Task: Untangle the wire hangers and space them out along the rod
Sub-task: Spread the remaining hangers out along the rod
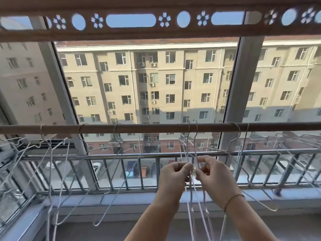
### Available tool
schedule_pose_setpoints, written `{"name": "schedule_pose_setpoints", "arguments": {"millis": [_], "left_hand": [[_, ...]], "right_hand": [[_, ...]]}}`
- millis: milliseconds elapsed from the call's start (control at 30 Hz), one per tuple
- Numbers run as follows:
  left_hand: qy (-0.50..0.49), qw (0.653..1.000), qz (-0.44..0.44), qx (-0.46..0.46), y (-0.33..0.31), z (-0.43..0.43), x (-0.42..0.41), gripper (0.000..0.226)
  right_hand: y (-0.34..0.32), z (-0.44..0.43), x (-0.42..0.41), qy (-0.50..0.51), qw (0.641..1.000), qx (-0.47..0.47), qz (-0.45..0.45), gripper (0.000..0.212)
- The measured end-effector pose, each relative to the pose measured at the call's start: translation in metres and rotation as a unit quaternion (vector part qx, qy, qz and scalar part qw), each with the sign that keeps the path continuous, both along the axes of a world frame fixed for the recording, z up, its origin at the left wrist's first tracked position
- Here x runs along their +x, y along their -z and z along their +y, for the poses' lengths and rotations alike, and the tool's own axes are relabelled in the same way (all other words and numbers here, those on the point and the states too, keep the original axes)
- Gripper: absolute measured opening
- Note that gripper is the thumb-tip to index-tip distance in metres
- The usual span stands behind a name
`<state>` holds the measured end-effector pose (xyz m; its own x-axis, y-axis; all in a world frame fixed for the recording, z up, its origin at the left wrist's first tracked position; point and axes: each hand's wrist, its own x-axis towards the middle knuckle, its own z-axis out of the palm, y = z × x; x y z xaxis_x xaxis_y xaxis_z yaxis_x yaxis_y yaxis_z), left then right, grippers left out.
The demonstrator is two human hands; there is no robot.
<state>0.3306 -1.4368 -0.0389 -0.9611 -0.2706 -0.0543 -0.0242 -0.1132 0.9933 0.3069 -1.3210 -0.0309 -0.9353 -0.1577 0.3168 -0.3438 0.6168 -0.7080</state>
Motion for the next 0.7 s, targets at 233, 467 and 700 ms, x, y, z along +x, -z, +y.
{"name": "schedule_pose_setpoints", "arguments": {"millis": [233, 467, 700], "left_hand": [[-0.066, 0.998, 0.013, 0.012, 0.001, -0.052, 0.015, 0.017], [-0.089, 0.996, 0.016, 0.016, 0.006, -0.074, 0.019, 0.017], [-0.094, 0.995, 0.008, 0.029, 0.007, -0.078, 0.016, 0.017]], "right_hand": [[0.002, -0.029, -0.001, -0.025, 1.0, 0.002, -0.006, 0.033], [0.007, -0.042, -0.003, -0.031, 0.999, 0.001, -0.033, 0.031], [0.007, -0.043, -0.011, -0.011, 1.0, 0.001, -0.029, 0.027]]}}
